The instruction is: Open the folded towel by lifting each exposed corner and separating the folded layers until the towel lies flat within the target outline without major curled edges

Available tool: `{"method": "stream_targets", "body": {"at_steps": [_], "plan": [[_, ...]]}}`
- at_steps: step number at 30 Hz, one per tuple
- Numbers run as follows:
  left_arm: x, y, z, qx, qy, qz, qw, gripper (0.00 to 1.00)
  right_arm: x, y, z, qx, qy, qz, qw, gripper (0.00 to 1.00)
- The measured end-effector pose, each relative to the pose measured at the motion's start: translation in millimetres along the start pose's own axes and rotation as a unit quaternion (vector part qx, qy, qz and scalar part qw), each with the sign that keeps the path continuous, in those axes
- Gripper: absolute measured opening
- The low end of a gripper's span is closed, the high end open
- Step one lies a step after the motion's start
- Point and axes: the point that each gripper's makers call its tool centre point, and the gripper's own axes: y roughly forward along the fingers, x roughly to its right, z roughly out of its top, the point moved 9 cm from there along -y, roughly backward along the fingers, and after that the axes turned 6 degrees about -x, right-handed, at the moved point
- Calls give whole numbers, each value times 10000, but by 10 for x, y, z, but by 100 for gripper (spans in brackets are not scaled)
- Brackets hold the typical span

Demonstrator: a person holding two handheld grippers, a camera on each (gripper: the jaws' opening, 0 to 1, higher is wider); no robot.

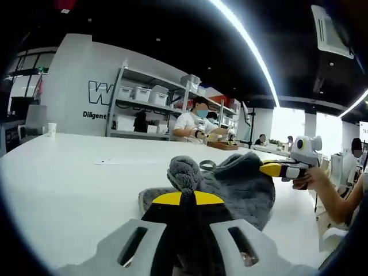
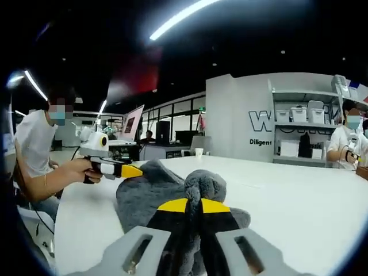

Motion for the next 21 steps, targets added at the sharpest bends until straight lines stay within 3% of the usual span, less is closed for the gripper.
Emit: {"method": "stream_targets", "body": {"at_steps": [9,21], "plan": [[83,-200,-84,180,-92,-25,9998,3,-154,-149,-17,54,-1,63,10000,0],[165,-406,-213,192,-121,-57,9997,3,-298,-289,-73,-24,-41,145,9999,0]]}}
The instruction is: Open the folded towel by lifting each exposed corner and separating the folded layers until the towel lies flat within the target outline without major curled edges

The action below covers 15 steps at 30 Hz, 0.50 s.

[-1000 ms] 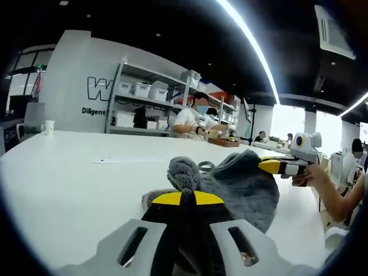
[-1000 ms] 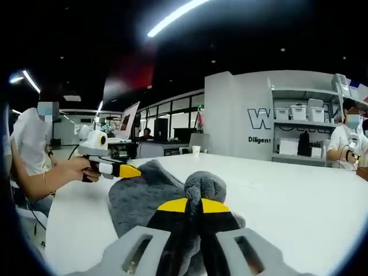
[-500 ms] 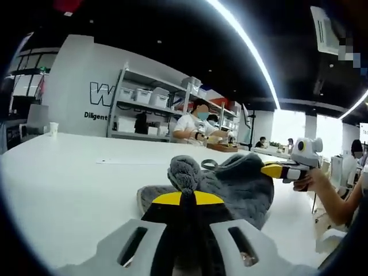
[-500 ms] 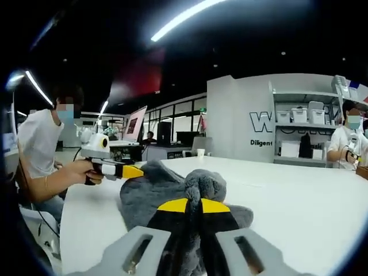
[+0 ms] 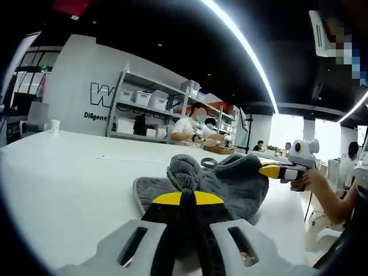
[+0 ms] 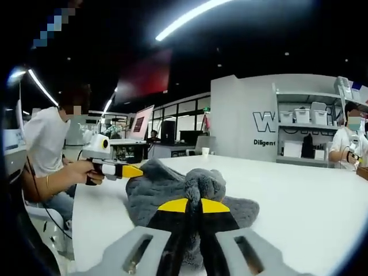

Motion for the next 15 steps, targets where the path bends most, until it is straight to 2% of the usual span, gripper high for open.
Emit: {"method": "stream_targets", "body": {"at_steps": [15], "plan": [[133,-218,-174,-116,36,-10,9999,3,-103,-181,-109,-37,-37,32,10000,0]]}}
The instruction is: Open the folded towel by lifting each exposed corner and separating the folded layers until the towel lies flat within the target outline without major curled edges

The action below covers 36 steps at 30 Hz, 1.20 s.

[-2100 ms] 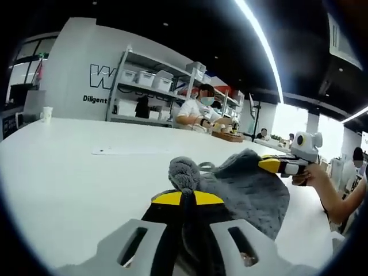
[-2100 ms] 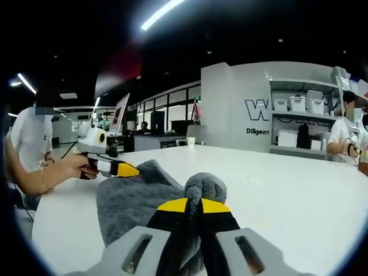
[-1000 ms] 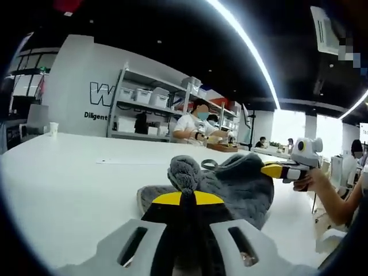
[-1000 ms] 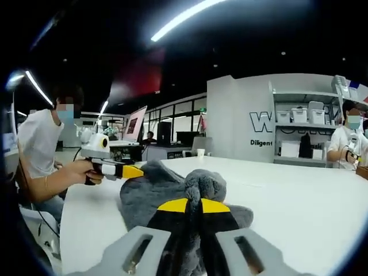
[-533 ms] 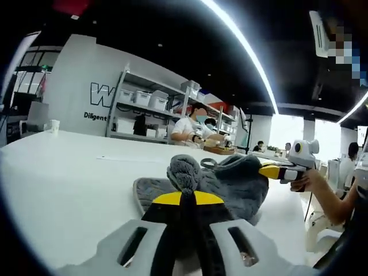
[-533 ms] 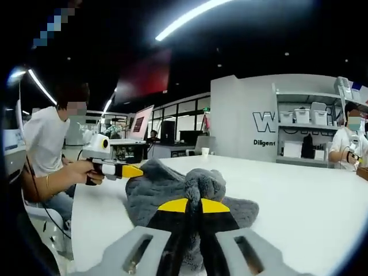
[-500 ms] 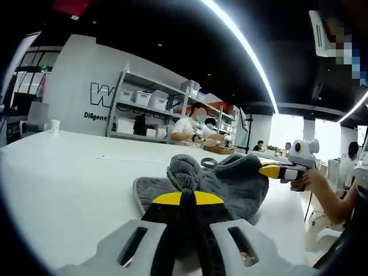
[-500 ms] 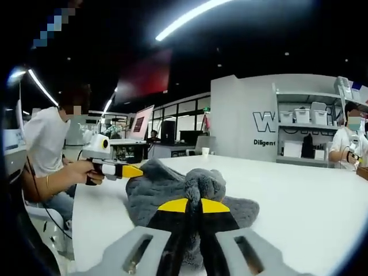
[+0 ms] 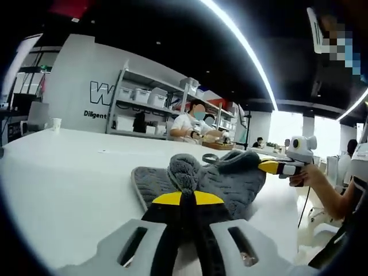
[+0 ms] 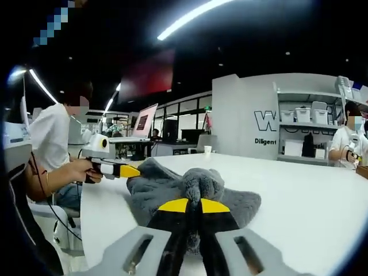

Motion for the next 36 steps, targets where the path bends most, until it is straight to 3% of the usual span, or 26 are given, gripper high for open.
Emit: {"method": "stream_targets", "body": {"at_steps": [11,23,36], "plan": [[164,-103,-136,-76,7,-110,9999,3,22,-139,-26,66,-73,-171,9998,0],[298,-183,-226,-202,270,-73,9994,3,-84,-276,-173,9,63,-194,9998,0],[387,-318,-326,-278,243,-8,9993,3,-203,-425,-320,-74,257,-174,9995,0]]}}
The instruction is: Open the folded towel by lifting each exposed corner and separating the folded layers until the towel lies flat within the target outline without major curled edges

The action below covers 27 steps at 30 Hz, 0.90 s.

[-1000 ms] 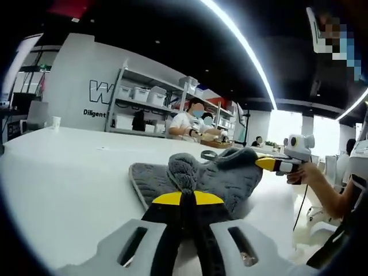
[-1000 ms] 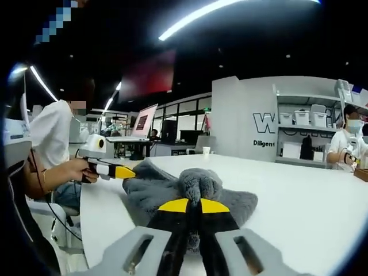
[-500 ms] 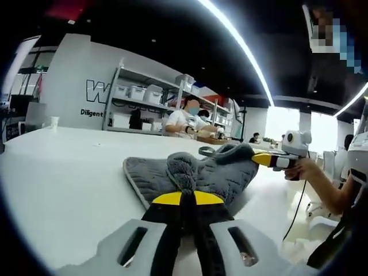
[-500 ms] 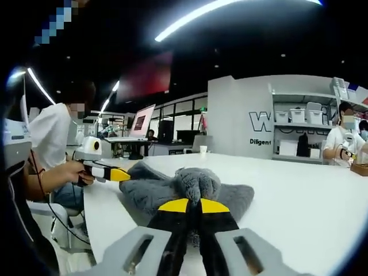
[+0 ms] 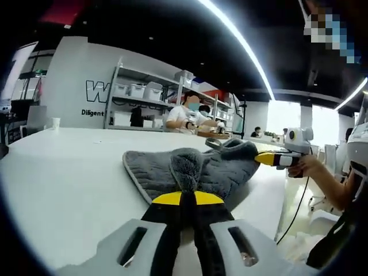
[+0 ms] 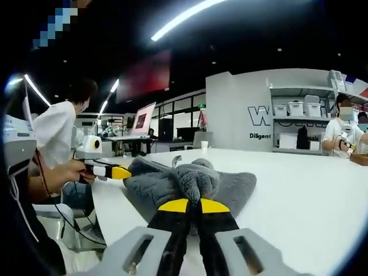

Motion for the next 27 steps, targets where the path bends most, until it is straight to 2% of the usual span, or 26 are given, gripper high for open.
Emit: {"method": "stream_targets", "body": {"at_steps": [27], "plan": [[135,-232,-159,-208,119,-82,9997,4,-210,-209,-184,-339,-46,-43,9994,0]]}}
